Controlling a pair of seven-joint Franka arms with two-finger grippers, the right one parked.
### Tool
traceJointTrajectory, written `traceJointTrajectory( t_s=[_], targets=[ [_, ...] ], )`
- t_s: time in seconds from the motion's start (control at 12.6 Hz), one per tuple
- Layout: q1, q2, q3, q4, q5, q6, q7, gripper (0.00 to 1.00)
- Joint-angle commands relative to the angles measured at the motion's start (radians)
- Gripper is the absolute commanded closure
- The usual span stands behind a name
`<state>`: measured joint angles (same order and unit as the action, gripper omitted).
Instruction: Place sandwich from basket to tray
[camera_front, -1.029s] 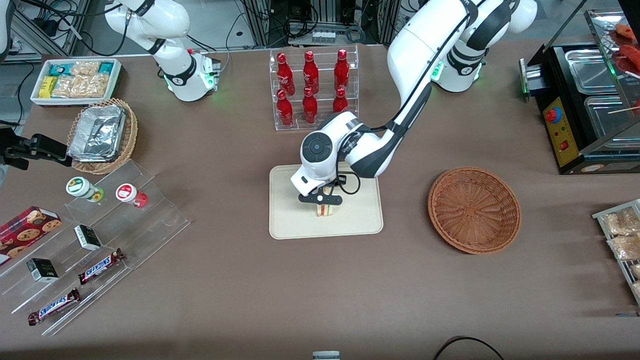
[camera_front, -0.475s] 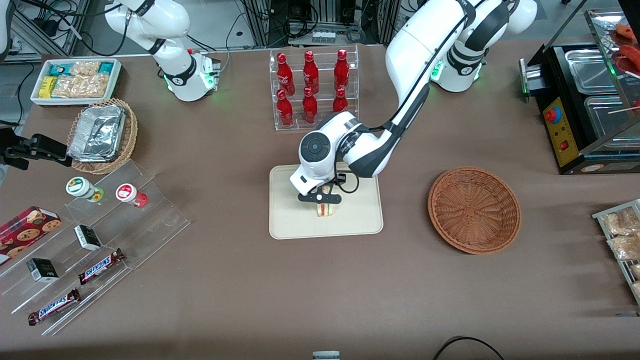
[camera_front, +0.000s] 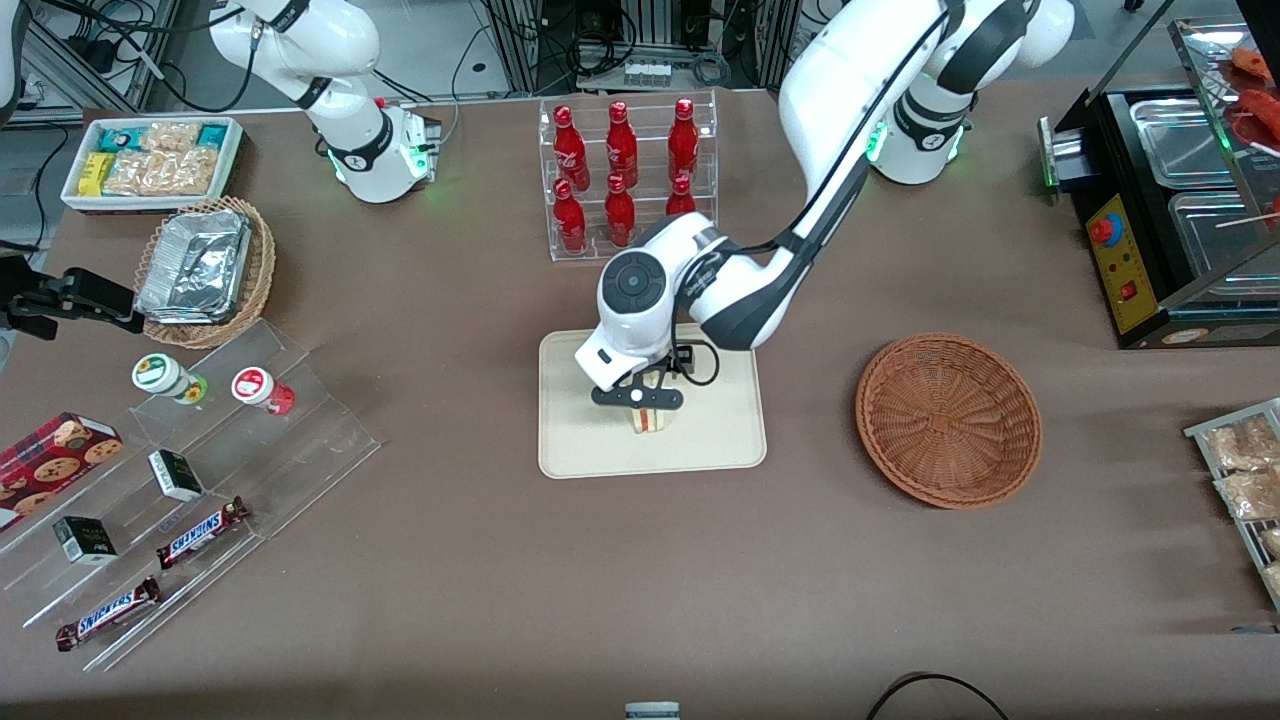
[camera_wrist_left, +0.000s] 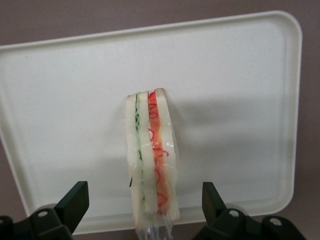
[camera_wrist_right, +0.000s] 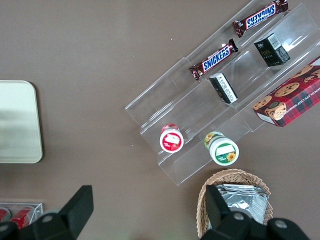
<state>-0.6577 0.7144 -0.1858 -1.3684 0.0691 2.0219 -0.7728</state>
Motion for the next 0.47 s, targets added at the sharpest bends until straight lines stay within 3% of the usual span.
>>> traceJointTrajectory(
  t_s=[0.0, 0.4],
  targets=[
    [0.052, -0.126, 0.002, -0.018, 0.009, -0.096, -0.025, 0.00],
    [0.228, -0.330, 0.002, -0.021, -0.025, -0.312, -0.014, 0.00]
  ],
)
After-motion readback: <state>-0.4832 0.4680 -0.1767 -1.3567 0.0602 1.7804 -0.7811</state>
